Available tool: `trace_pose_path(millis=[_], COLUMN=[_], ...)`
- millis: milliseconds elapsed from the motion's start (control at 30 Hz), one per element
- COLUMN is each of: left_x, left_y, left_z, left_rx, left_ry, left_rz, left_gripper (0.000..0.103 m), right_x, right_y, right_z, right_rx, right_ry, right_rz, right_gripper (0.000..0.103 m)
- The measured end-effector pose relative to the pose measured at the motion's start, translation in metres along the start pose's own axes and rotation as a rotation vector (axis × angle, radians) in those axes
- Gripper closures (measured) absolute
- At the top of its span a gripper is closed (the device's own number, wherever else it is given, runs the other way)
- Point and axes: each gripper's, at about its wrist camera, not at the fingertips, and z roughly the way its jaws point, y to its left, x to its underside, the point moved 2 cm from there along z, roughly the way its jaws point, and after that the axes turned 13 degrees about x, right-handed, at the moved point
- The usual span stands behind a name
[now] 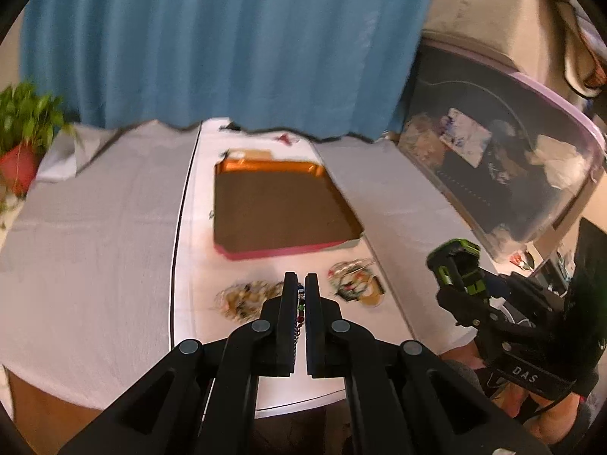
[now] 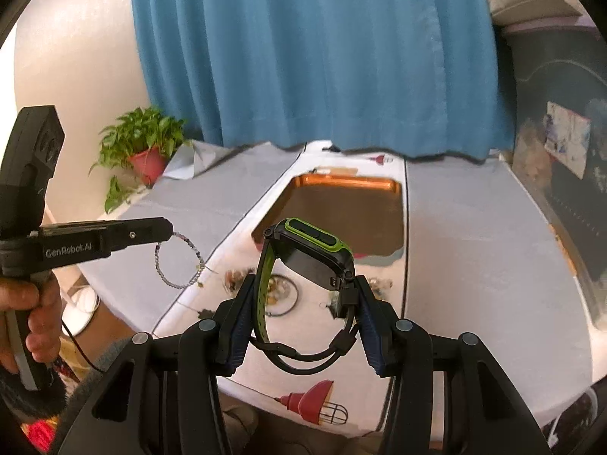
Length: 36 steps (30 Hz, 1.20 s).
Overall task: Organize jewelry
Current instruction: 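Carry the watch with the right tool into the orange tray and open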
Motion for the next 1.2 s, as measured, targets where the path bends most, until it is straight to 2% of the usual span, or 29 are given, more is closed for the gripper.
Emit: trace_pose_path(millis=[100,300,433,700,867,1200], left_x=[-0.010,-0.021,-0.022,-0.019,-0.021,-0.048], left_y=[-0.020,-0.052,-0.071,-0.098,-0.089,-0.031], left_z=[-0.011,-0.021,-0.024,-0.020,-0.011,0.024], left_rx=[0.015,0.067,0.067,0.030,0.022,0.042], left_ry=[-0.021,-0.046,-0.057,-0.064,-0.057,-0.102], left_rz=[0.037,0.057,0.076,0.169,0.181,0.116], left_gripper=[0.102,0.102,0.102,0.102,0.102,0.102], right_x=[-0.010,-0.015,-0.011,-0.007,-0.011,-0.041], right_y=[-0.005,-0.014,-0.022,-0.026,-0.015,0.003], right_z=[-0.014,-0.043,-0.053,-0.058,-0.044,0.011], right_rx=[-0.003,-0.019,-0.059,-0.071,-0.076,-0.060], right_ry=[0.009,-0.029,-0.063,-0.077,-0.059,-0.017], right_rz=[0.017,0.072,0.172,0.204,0.188,0.126], right_gripper=[0.053,0.053,0.053,0.053,0.053,0.053])
